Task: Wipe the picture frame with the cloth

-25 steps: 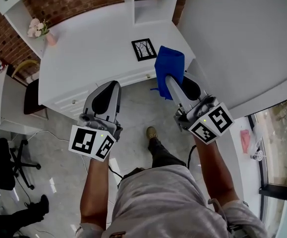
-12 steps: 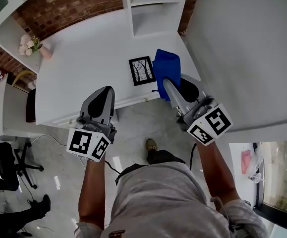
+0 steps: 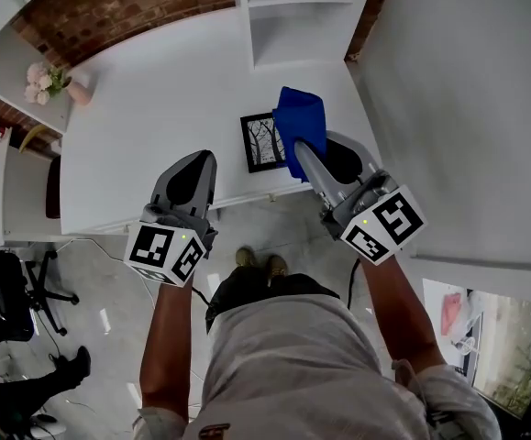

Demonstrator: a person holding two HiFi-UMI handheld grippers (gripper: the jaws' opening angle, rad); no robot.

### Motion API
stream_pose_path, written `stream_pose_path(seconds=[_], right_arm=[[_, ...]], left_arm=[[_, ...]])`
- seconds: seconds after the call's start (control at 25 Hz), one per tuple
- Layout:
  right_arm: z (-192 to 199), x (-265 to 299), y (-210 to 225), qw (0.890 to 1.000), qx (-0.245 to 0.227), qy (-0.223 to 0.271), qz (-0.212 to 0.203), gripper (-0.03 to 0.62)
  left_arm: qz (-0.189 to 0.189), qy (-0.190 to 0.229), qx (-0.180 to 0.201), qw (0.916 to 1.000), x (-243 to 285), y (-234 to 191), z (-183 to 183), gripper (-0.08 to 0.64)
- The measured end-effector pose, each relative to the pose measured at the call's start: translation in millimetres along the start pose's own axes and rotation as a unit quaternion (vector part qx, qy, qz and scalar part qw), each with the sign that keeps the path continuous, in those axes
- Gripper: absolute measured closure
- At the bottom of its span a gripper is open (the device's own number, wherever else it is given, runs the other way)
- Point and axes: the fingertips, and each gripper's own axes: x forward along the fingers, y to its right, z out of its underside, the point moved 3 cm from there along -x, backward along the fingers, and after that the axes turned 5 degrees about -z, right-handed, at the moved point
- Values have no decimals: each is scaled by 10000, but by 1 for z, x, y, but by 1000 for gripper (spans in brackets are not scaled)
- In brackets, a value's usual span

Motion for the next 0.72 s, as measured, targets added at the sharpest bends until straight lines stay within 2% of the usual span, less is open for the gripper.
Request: stream_pose_path(seconds=[0.44,0.72], right_arm=[[29,46,28,9986,212,-349,323,541],[65,79,41,9942,496,-695,646,541]], left_arm=[[200,-560,-449,9972,56,-41,33,558],[563,-1259,-977,9856,88,-63,72,552]])
